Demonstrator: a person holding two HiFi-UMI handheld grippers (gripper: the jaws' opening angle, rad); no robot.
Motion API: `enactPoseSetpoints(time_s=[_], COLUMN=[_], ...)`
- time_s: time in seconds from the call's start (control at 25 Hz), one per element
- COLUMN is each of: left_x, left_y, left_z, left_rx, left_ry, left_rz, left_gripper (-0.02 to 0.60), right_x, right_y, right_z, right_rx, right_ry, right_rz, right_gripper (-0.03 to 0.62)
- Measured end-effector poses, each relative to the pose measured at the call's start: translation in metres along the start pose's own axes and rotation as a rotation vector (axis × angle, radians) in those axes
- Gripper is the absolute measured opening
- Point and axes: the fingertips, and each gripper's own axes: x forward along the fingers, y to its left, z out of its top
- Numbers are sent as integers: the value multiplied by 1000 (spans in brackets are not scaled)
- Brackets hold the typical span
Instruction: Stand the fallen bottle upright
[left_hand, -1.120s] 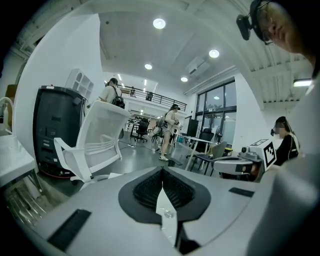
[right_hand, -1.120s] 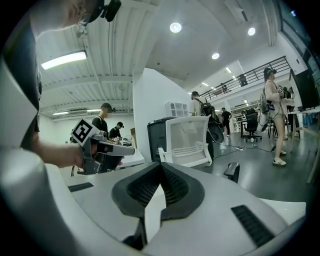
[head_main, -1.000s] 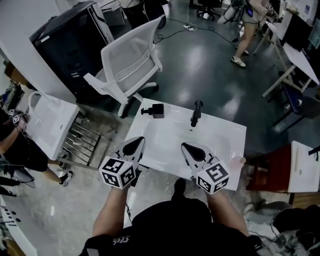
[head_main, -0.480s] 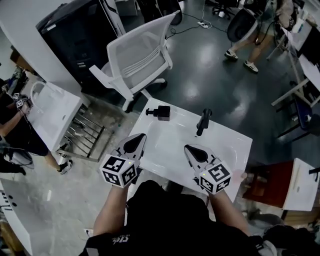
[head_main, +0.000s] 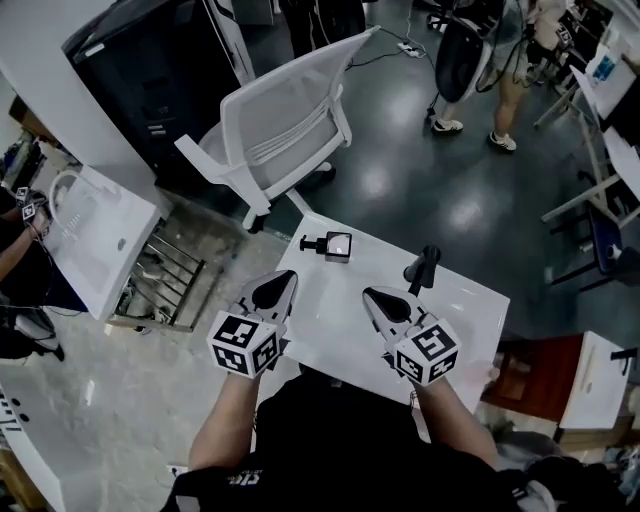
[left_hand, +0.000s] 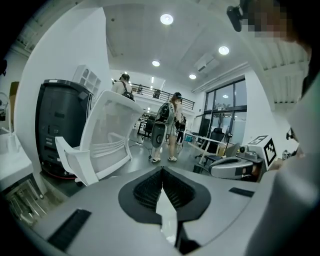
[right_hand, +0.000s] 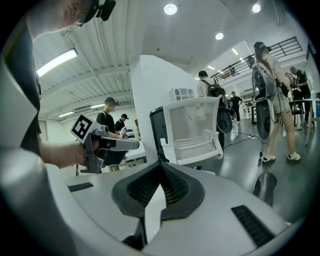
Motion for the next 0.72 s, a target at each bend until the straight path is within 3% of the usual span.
enactPoseSetpoints(time_s=[0.24,0.44,0.72], left_x=[20,35,53], left_y=[31,56,75], left_z=[5,-5,-40], left_rx=[0,47,-14], left_ry=[-4,20,72], left_rz=[-67,-104,-137], left_gripper=[14,14,14], right_x=[38,59,69], right_y=[-6,-6,-10], right_z=[16,13,-15], right_rx=[-3,-8,42], right_ry=[24,56,115], right_rz=[-51,-104,-167], right_gripper=[15,15,15])
